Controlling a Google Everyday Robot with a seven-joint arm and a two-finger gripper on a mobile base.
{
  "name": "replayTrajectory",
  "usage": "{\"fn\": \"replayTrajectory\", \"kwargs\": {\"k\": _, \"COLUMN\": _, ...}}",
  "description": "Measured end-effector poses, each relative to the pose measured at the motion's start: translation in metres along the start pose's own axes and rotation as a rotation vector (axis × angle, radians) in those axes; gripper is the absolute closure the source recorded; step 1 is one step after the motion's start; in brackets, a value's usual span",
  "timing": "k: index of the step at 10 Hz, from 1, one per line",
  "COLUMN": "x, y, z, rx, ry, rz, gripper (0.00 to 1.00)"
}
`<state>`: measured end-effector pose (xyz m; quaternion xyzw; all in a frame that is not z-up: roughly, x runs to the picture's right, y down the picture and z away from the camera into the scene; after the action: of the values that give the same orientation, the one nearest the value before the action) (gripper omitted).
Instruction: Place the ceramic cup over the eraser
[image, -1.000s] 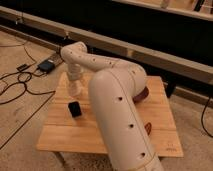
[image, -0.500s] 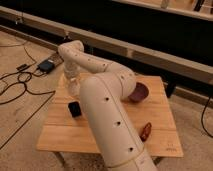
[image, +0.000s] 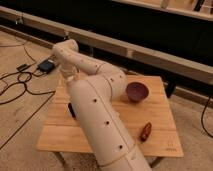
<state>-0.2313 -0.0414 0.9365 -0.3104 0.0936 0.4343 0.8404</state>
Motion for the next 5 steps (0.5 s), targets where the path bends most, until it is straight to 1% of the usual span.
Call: {"fn": "replayTrajectory", "kwargs": {"k": 5, "x": -0.013, "y": -0.006, "z": 0.002, "rx": 0.075, "ry": -0.002, "rz": -0.029, "gripper": 0.35}}
